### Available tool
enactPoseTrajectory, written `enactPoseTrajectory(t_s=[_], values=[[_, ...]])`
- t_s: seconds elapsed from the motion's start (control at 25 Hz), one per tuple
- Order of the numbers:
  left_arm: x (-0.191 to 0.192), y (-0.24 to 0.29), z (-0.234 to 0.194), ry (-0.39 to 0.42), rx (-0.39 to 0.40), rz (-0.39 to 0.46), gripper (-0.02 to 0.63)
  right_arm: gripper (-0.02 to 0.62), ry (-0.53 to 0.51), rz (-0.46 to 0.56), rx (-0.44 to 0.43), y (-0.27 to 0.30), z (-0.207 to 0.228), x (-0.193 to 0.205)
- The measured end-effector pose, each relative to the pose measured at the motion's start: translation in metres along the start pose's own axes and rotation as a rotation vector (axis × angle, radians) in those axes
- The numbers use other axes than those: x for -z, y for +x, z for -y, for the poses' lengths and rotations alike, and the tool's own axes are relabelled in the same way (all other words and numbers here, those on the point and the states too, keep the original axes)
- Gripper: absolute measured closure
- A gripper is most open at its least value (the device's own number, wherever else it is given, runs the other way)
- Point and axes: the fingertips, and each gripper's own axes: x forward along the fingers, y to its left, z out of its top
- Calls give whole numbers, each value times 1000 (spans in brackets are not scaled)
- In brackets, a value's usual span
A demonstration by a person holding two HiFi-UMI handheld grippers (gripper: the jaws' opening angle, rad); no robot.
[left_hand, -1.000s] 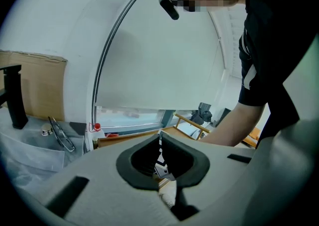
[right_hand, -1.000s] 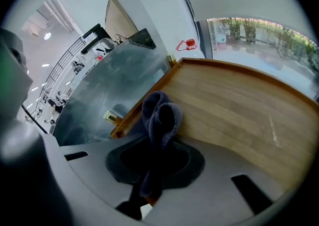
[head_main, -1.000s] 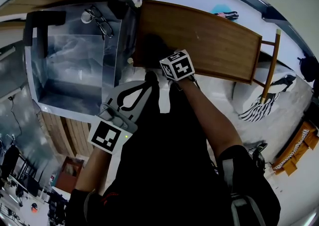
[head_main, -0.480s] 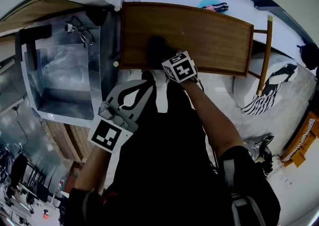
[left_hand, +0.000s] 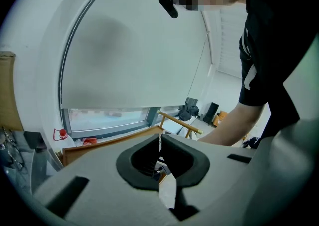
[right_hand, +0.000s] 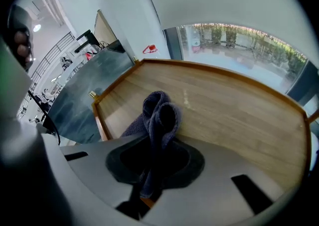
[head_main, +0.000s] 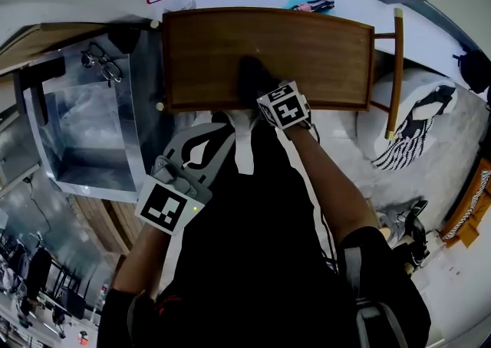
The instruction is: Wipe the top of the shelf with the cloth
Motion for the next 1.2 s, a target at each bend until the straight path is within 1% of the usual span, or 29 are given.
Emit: enactPoseTrajectory(t_s=[0.2, 0.6, 1.2], values=[[-6, 21, 14, 17, 29, -3, 574, 545, 3, -2, 47, -16, 30, 17], [-17, 58, 40, 41, 76, -20, 574, 545, 80, 10, 119, -52, 89, 49], [-28, 107, 71, 67, 133, -34, 574, 546, 172, 27, 187, -93, 151, 86]])
